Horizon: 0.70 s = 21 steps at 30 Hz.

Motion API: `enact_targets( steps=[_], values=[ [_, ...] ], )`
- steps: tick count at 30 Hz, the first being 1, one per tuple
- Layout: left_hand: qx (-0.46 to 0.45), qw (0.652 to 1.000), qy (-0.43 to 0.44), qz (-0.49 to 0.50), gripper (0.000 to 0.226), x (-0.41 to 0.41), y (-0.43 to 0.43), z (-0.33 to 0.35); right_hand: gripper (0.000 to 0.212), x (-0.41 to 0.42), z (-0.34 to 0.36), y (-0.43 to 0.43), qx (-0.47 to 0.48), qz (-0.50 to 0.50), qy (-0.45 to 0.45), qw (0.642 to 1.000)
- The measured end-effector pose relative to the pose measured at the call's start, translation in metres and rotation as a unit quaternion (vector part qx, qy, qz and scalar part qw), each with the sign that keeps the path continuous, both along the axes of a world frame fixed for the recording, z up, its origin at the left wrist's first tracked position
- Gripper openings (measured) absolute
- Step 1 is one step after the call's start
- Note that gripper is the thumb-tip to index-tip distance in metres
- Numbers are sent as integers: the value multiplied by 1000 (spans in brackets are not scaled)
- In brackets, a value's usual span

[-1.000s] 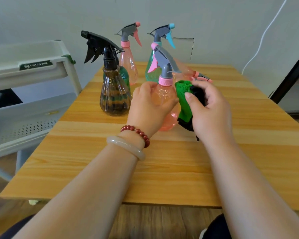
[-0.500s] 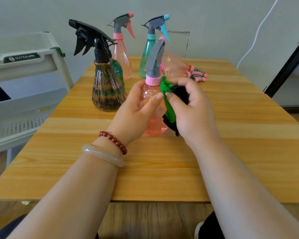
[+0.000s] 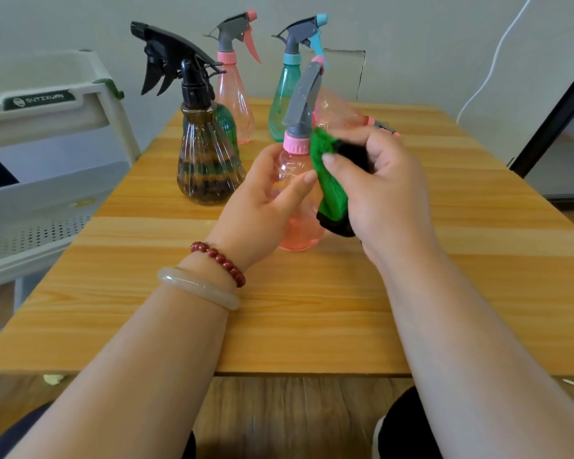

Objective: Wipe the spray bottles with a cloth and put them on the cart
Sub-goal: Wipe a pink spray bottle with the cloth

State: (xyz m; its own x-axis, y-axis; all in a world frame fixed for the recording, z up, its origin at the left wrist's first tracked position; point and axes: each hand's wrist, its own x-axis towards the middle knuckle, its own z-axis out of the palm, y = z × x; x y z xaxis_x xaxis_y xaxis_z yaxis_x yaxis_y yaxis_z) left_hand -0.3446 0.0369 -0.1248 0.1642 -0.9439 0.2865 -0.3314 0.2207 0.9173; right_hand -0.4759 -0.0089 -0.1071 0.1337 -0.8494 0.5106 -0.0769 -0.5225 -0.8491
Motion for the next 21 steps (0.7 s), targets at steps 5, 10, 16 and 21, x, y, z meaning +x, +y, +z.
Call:
enact_targets(
  steps=[5,10,16,21],
  values=[
    [-13,1000,-5,7,49,3,-2,-4,27,11,-5,4,7,-19,-4,1000],
    [-10,996,-73,57,55,2,-4,-4,20,4,-5,-1,66,-32,5,997],
    [-41,998,-39,22,37,0,1,-2,23,11,-3,6,44,-5,-13,999],
    [-58,998,-4,15,42,0,1,-5,23,2,-2,4,60,-11,-2,998]
  ],
)
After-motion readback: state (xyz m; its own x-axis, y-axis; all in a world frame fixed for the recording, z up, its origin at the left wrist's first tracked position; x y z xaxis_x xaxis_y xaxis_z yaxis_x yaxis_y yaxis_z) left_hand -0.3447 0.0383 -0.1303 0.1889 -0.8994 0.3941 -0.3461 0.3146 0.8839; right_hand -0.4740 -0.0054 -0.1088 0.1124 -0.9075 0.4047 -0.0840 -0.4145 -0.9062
